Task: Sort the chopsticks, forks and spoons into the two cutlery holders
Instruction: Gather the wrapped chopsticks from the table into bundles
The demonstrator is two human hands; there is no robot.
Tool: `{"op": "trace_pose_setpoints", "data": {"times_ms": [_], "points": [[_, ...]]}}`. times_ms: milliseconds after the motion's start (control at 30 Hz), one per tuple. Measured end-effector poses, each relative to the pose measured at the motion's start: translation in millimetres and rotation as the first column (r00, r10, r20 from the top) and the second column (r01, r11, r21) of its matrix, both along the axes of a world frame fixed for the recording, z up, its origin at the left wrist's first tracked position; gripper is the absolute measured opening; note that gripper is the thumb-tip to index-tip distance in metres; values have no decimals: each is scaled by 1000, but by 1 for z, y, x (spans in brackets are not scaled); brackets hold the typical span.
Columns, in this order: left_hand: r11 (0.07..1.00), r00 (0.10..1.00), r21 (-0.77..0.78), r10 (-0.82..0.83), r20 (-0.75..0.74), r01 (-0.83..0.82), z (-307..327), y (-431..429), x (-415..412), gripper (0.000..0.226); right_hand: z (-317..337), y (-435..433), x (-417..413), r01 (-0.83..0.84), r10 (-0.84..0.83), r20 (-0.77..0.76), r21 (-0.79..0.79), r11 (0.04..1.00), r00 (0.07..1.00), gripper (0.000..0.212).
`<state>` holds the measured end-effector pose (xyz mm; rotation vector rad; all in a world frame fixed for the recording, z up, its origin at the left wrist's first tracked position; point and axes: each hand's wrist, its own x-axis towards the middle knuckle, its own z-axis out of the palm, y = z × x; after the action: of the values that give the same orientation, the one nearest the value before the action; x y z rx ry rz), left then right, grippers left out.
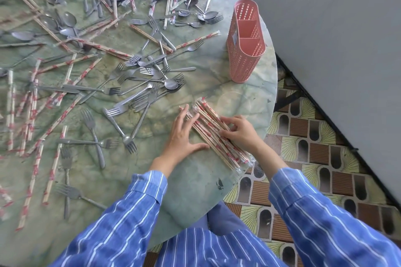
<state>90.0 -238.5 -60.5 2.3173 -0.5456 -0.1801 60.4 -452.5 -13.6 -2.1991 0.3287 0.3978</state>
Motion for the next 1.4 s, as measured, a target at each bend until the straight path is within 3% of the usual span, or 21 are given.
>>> {"op": "trace_pose_setpoints", "data": {"times_ms": [133, 567, 800, 1100, 1233, 1400], "points": [[999, 999, -13, 36, 39, -36, -3, -2, 3, 92, 1, 8, 7, -18, 18, 24, -13, 1000, 1000, 49], [998, 1000, -63, 16, -16, -17, 2, 3, 11, 89, 6, 13, 18, 11, -11, 7, 3, 1000, 1000, 49], [989, 993, -121, 94, 68, -85, 22, 21, 27, 45, 18, 16, 24, 68, -66, 80, -27, 997, 995, 35], [965, 954, -115, 251, 162, -235, 63, 40, 105, 26, 79, 31, 131, -177, 198, 253, -103, 979, 947, 28], [938, 933, -96, 344, 110, -334, 76, 39, 146, 22, 119, 30, 210, -304, 342, 320, -164, 939, 884, 26], [890, 886, -93, 454, 97, -446, 82, 20, 194, 20, 141, 18, 298, -543, 614, 174, -326, 774, 770, 21]]}}
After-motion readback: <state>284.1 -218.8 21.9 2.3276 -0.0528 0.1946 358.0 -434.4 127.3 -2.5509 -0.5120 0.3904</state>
